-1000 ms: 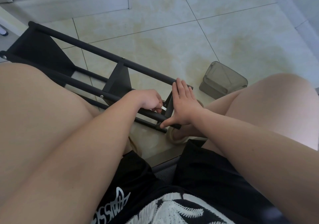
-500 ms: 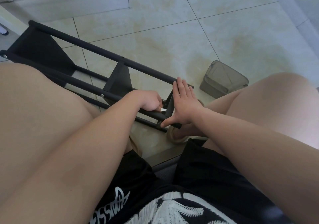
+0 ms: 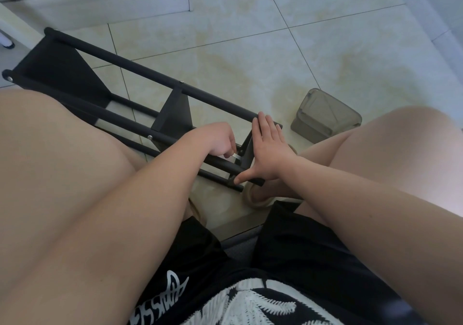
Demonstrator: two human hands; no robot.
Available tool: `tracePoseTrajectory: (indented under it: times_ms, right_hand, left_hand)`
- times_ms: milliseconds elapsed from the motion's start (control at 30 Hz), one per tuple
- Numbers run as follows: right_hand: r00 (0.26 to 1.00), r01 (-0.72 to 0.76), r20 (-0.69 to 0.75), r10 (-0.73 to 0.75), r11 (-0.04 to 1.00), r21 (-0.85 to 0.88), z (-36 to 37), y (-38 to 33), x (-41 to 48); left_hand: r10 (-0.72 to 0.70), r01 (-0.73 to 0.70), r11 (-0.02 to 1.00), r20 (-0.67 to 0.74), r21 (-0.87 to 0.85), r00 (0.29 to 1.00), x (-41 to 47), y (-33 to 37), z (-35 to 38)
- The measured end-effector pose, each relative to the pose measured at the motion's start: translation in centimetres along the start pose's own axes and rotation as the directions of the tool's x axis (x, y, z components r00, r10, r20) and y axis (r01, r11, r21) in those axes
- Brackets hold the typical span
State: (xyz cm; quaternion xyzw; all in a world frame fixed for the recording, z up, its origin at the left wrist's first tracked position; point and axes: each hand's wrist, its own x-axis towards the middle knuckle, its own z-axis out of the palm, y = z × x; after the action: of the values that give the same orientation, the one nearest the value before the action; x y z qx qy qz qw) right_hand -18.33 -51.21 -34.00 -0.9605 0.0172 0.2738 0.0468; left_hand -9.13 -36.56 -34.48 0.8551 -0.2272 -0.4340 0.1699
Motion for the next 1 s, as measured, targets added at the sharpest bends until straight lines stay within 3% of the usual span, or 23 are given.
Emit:
tracePoseTrajectory:
  times_ms: [133, 367, 567, 1000]
  right_hand:
    - [1.0, 0.006, -0.006, -0.006, 1.0, 0.001, 0.1, 0.1, 0.0]
    - [1.0, 0.008, -0.009, -0.008, 1.0, -0.003, 0.1, 0.1, 0.0]
    - [1.0, 0.009, -0.012, -0.009, 1.0, 0.009, 0.1, 0.1, 0.0]
    - [1.0, 0.007, -0.015, -0.007, 1.0, 0.004, 0.1, 0.0, 0.0]
  left_hand:
    - [0.03, -0.031, 0.999, -0.022, -0.041, 0.999, 0.4, 0.2, 0.3]
    - [-0.041, -0.011, 0.934, -0.137, -0.357, 0.99, 1.4, -0.1, 1.8]
    - [-0.09, 0.0, 0.862, -0.154, -0.507, 0.984, 1.8, -0.2, 2.5]
    - [-0.182, -0.023, 0.793, -0.272, -0.609, 0.945, 1.9, 0.0, 2.8]
